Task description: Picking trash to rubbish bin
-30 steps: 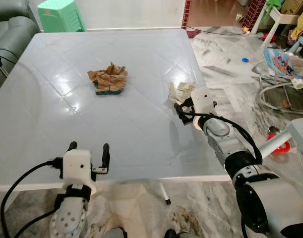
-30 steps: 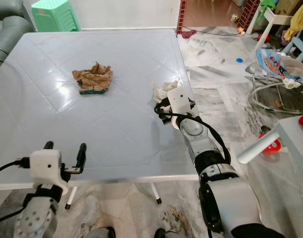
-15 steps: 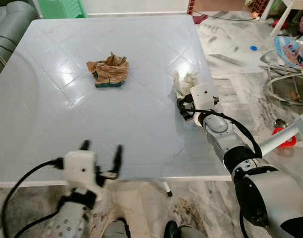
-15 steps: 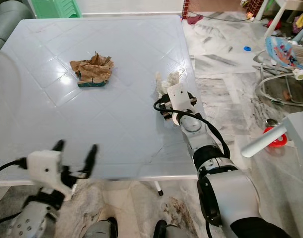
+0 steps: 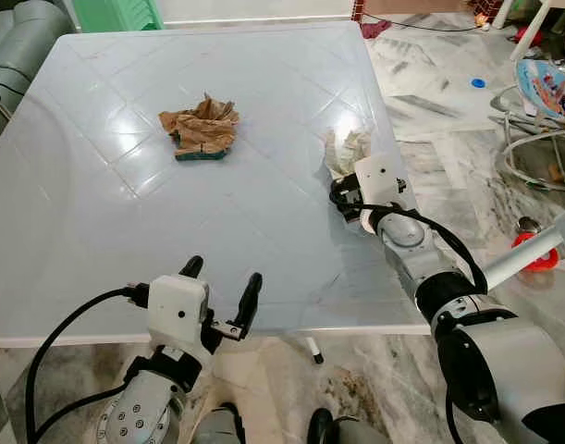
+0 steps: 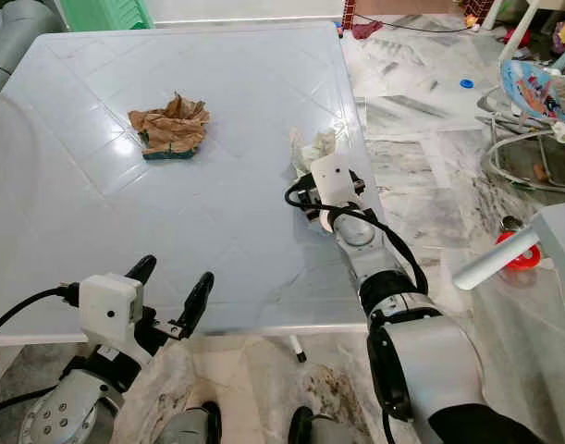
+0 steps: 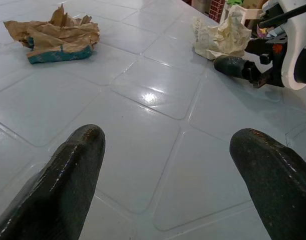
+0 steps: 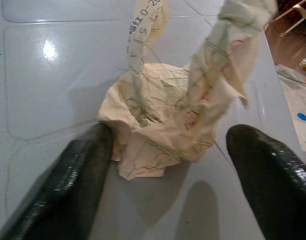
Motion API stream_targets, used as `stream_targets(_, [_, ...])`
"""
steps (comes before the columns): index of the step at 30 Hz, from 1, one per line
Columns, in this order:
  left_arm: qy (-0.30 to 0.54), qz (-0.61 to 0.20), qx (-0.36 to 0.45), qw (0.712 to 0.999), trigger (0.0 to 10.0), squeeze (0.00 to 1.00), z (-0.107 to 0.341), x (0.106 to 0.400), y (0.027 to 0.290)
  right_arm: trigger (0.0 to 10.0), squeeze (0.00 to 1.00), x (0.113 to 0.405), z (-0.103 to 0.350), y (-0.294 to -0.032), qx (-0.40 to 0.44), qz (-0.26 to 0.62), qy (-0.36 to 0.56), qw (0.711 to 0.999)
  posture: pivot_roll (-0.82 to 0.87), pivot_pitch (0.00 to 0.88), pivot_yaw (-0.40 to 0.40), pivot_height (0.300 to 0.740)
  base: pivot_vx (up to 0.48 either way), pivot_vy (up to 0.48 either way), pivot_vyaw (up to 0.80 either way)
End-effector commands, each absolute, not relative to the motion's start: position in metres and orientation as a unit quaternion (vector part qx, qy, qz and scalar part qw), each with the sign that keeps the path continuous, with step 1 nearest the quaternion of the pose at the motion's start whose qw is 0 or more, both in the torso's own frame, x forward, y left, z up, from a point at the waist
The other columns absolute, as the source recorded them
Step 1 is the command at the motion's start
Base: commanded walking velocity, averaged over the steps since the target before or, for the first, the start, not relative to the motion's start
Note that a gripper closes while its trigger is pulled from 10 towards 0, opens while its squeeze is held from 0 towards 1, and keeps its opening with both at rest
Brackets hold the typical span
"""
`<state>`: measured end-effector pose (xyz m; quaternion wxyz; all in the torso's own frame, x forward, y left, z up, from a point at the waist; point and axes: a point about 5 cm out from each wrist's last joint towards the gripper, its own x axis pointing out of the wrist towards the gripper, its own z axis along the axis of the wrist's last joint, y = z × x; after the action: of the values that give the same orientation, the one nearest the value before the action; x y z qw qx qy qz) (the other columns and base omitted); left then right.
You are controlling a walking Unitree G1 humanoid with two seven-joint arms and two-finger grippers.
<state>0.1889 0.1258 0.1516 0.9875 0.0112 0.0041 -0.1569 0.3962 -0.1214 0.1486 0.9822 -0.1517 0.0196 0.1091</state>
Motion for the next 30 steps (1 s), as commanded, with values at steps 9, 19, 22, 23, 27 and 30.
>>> stream_targets(9, [0.001,-0.156,0.009,0.988,10.0,0.0,0.1553,0.1905,0.1263,0.0,0.0,0.3964,0.1486,-0.1236,-0.135,0.109,0.022,0.985,0.26,0.234,-0.032,0.74,0.0,0.0,0.0])
stream_targets(19, [0.001,-0.153,0.01,0.988,10.0,0.0,0.1552,0.1918,0.1263,0.0,0.0,0.3963,0.1486,-0.1242,-0.133,0.111,0.021,0.985,0.26,0.233,-0.033,0.74,0.0,0.0,0.0])
stream_targets(22, [0.0,-0.152,0.011,0.988,10.0,0.0,0.1549,0.1929,0.1262,0.0,0.0,0.3963,0.1488,-0.1237,-0.132,0.112,0.021,0.985,0.26,0.228,-0.033,0.74,0.0,0.0,0.0])
stream_targets(23, [0.0,-0.152,0.011,0.988,10.0,0.0,0.1548,0.193,0.1262,0.0,0.0,0.3963,0.1488,-0.1236,-0.132,0.112,0.02,0.985,0.26,0.228,-0.033,0.74,0.0,0.0,0.0])
stream_targets(27, [-0.001,-0.151,0.012,0.988,10.0,0.0,0.1548,0.194,0.1262,0.0,0.0,0.3964,0.1496,-0.1231,-0.13,0.115,0.018,0.985,0.26,0.223,-0.033,0.74,0.0,0.0,0.0])
stream_targets(30, [-0.001,-0.151,0.012,0.989,10.0,0.0,0.1546,0.1948,0.1262,0.0,0.0,0.3963,0.1494,-0.1233,-0.13,0.115,0.018,0.985,0.25,0.222,-0.033,0.74,0.0,0.0,0.0])
